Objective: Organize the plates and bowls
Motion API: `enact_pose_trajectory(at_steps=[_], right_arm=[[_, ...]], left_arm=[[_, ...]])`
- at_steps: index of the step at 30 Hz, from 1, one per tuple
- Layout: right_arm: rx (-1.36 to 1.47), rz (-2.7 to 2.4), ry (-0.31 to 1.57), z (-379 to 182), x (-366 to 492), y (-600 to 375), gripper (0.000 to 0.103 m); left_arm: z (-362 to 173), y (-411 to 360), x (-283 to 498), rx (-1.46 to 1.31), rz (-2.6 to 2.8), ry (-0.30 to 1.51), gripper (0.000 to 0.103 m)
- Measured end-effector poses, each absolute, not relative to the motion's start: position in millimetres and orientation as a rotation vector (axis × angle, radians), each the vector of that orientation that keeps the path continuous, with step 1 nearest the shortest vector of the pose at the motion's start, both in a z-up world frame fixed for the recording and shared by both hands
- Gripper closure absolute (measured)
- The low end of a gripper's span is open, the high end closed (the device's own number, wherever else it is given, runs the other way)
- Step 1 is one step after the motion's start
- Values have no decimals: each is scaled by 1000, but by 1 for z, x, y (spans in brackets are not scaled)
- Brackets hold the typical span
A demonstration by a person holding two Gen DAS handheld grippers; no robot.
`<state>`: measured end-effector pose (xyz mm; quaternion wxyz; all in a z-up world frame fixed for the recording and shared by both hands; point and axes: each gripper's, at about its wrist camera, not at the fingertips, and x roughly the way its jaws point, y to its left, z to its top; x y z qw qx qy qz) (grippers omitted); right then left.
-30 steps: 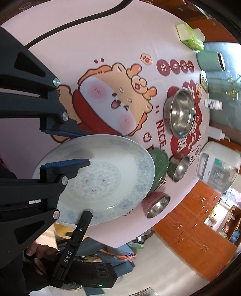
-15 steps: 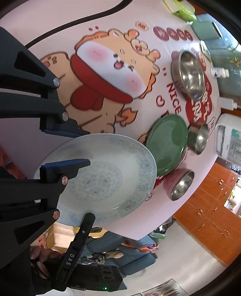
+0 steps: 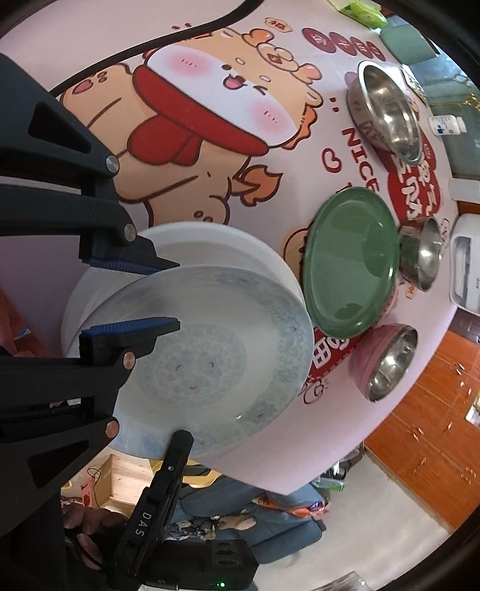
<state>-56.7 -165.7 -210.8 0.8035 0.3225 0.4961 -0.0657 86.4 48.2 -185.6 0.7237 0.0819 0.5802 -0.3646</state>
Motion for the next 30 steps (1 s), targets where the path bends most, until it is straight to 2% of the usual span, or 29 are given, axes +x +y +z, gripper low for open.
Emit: enact_pose_trajectory(at_steps=[12,30], right_arm=[[657,-56,1170,-232,-46,-181,92],[647,-100,1180,-233,-37,-168,89]], left_arm=[[-209,32,84,178,-690,1347,83],[-224,30,93,218,-696,1396,80]])
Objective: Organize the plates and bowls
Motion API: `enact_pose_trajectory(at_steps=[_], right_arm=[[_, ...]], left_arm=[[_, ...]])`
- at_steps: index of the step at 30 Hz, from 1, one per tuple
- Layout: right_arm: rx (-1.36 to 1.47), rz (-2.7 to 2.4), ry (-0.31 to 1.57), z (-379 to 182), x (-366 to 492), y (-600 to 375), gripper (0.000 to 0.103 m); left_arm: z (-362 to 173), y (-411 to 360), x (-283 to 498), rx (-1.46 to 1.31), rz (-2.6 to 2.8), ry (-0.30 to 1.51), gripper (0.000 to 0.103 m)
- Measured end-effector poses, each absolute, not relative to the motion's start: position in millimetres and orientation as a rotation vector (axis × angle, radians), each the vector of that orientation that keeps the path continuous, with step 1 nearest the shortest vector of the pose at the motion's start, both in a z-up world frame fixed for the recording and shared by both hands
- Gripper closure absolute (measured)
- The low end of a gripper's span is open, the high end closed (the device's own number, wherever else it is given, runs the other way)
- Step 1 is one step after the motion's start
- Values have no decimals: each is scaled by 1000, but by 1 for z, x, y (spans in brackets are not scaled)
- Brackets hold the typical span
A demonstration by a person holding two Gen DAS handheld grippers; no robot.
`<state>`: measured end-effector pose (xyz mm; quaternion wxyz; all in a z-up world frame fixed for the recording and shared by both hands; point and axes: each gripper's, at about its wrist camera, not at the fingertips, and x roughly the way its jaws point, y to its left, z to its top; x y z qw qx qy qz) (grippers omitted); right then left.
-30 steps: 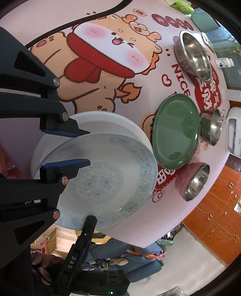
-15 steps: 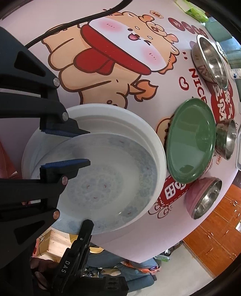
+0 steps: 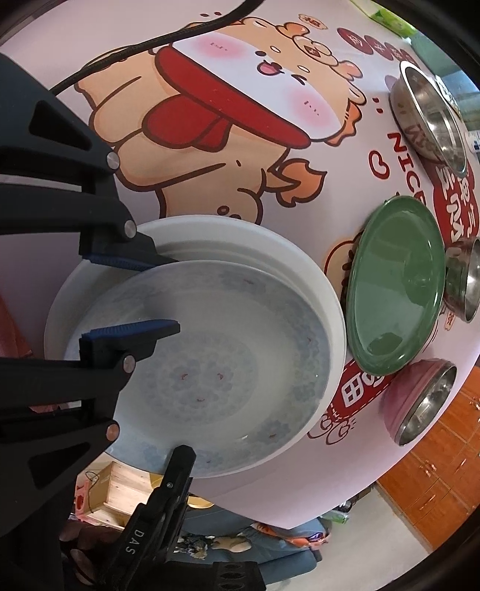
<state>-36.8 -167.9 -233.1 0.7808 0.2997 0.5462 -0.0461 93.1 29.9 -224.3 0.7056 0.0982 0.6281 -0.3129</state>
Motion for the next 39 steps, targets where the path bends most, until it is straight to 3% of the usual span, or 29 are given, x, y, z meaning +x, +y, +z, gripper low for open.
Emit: enact_pose_trajectory(at_steps=[5,11,15,20,39], right_arm=[[658,-152,1178,-233,-38,-166,89],[680,-215,1152,-229,-41,-162,80],[693,-249,1121,-225,-43,-161,75],[688,-302,1061,-213,-47,-164,62],[605,-212,1017,-190,9,-178,59]], left_arm=[[-225,26,95,248,-744,1411,74],[-224,21,98,295,-796,1414,70],[-210,17,97,310,-849,1356,55],[-194,18,103,295,-885,1307,55],[-173,35,156,133,-740,1229,50]])
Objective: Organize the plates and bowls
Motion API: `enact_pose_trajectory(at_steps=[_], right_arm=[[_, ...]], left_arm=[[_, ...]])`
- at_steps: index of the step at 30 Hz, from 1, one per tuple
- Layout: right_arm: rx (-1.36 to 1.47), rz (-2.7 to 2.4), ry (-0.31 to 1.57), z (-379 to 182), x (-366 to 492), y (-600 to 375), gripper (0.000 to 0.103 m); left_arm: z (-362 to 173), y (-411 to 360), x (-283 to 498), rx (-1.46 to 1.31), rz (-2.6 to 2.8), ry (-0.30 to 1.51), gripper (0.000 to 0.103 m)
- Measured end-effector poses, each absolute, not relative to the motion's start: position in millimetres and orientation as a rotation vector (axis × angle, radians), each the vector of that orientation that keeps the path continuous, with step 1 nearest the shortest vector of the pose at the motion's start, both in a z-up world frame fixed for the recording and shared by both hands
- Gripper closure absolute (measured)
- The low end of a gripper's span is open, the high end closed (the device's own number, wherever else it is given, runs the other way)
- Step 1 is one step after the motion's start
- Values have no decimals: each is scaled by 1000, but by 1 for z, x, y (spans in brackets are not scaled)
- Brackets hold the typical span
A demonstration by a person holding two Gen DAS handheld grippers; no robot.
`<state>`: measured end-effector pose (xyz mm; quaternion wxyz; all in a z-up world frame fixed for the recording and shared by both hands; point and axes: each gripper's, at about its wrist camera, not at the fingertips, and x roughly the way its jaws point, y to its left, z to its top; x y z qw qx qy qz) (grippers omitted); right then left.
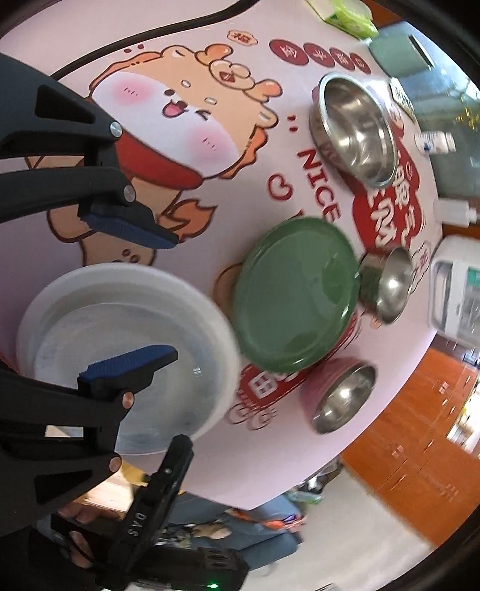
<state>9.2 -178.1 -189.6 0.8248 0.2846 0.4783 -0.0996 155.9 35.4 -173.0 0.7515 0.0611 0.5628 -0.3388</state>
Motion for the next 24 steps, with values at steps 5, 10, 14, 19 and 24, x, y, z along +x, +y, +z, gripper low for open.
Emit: enact_pose_trajectory(at_steps=[5,10,14,19,24], right_arm=[[567,-125,1032,-189,37,-188,59],[547,-30,1059,-192,65,-199,59],[539,23,1084,-197,83,-208,59],[551,73,1091,-203,105,-224,59],[564,120,1104,-214,123,-235,59]], left_arm=[[-171,26,180,99,-637,1223,36],[-171,18,198,35,-555,1236,28],[-175,7,210,25,-493,1241,28],[-186,-4,227,9,-414,1254,28],[-200,-10,242,-7,-355,1273,28]])
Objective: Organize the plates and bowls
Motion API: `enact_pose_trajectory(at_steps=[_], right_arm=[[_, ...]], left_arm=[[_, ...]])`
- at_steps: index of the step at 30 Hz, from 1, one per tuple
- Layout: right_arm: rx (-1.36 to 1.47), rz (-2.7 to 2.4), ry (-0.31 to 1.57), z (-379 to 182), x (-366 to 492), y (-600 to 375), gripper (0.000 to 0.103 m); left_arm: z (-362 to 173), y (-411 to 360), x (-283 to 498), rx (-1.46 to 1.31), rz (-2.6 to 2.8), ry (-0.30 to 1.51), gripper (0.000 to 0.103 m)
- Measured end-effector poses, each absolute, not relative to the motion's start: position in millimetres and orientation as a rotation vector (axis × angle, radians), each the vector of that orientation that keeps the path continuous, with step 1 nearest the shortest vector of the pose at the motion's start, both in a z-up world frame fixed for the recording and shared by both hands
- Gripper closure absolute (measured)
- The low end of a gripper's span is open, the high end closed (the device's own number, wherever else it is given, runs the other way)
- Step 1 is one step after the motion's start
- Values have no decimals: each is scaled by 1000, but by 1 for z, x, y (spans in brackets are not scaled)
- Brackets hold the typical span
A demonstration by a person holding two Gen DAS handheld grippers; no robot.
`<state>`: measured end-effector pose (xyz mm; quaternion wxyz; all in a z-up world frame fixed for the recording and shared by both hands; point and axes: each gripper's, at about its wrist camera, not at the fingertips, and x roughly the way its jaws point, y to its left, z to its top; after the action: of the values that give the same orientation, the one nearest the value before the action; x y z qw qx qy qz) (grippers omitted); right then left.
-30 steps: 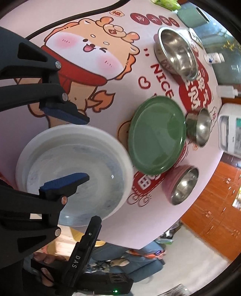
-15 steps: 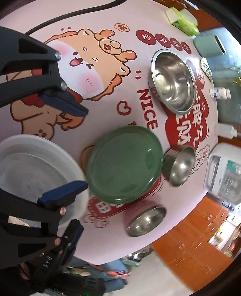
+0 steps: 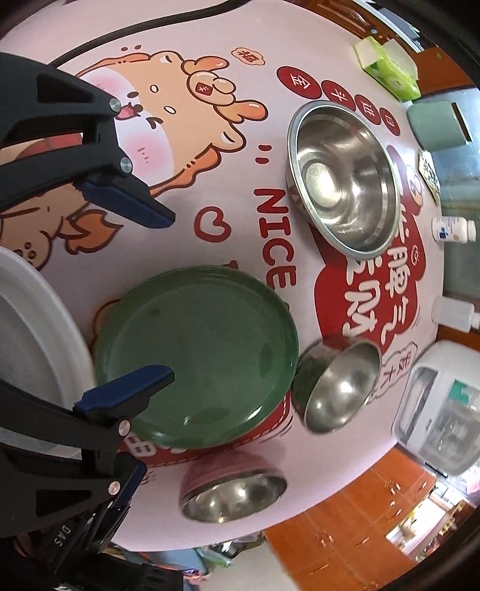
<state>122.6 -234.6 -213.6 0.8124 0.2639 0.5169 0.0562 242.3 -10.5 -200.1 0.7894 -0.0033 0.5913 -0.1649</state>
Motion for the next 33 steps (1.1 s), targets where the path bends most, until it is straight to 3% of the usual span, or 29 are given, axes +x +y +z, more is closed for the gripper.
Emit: enact_pose_trajectory(at_steps=[7,12,15,19,25,33], right_arm=[[590,172,1127,-228,136,-238,60],[593,195,1132,-236,143,-239,71],[588,205,1132,-239,147,-238,80],[568,212,1124,-240,152,-235,82],[553,210,1116,-241,154,-237,88],[535,217,1120,-241,157,-236,88]], left_arm=[[-223,-15,256,-32,-324,1304,28],[-232,-17,262,-73,-335,1323,32],[-236,-20,266,-82,-346,1327,38],[-241,-23,271,-92,-363,1343,55],[-248,-21,277,-105,-352,1348,69],[-248,-16,275,-115,-348,1337,75]])
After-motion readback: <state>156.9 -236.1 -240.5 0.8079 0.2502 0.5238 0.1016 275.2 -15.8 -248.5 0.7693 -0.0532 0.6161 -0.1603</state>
